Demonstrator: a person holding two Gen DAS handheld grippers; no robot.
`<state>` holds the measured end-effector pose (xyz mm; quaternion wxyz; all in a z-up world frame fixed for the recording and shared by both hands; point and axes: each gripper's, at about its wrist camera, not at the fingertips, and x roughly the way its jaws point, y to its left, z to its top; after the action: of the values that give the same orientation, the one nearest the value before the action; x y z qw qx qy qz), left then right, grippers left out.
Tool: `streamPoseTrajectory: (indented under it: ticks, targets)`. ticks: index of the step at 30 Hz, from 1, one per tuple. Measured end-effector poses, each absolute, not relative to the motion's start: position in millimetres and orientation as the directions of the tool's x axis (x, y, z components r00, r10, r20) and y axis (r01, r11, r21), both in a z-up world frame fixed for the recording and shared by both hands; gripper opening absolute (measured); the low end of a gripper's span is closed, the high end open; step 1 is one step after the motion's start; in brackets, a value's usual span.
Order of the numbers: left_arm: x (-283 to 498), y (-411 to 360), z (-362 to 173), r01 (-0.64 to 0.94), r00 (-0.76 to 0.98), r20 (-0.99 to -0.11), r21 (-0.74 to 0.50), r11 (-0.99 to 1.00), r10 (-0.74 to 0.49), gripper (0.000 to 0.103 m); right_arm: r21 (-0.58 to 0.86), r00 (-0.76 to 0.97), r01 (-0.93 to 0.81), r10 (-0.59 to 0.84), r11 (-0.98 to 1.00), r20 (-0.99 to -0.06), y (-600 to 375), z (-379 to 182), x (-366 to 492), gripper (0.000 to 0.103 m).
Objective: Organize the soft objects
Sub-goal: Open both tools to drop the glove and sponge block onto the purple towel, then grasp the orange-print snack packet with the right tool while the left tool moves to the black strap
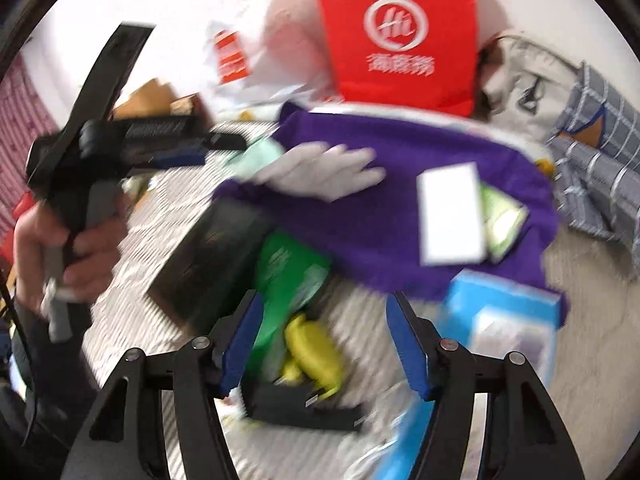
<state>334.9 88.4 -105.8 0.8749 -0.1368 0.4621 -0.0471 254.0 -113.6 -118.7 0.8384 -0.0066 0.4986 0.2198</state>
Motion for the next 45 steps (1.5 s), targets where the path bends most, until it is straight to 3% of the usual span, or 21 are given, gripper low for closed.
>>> streamPoseTrajectory:
  ticks: [7, 22, 23, 26, 27, 32, 45]
  targets:
    - [306, 106, -96, -0.040, 0.592, -0.774, -0.308, 0.950, -0.226, 0.070, 0.211, 0.369, -0.434, 0.387, 0.876, -0.845, -80, -129, 206, 0.090]
    - [257, 141, -107, -0.057, 0.604, -0.765, -0.318, 0.946, -0.221, 0.070, -0.015, 0.426, -0.430, 0.188, 0.903, -0.885, -19, -167, 188, 0.091]
    - [255, 143, -110, -0.060, 0.601, -0.769, -0.315, 0.947, -0.218, 0.070, -0.042, 0.433, -0.421, 0.159, 0.906, -0.887, -17, -171, 190, 0.089]
    - [251, 145, -115, -0.066, 0.594, -0.775, -0.313, 0.947, -0.215, 0.070, -0.061, 0.447, -0.391, 0.132, 0.919, -0.885, -19, -172, 192, 0.064]
    - [249, 145, -117, -0.069, 0.592, -0.777, -0.315, 0.947, -0.216, 0.070, -0.048, 0.446, -0.386, 0.141, 0.921, -0.884, -21, -170, 193, 0.061]
    - [242, 144, -119, -0.083, 0.584, -0.782, -0.321, 0.943, -0.215, 0.070, 0.076, 0.436, -0.369, 0.245, 0.926, -0.866, -39, -152, 190, 0.059]
    - [203, 109, -109, -0.040, 0.589, -0.781, -0.285, 0.958, -0.207, 0.070, 0.111, 0.502, -0.283, 0.246, 0.953, -0.829, -92, -123, 158, 0.059]
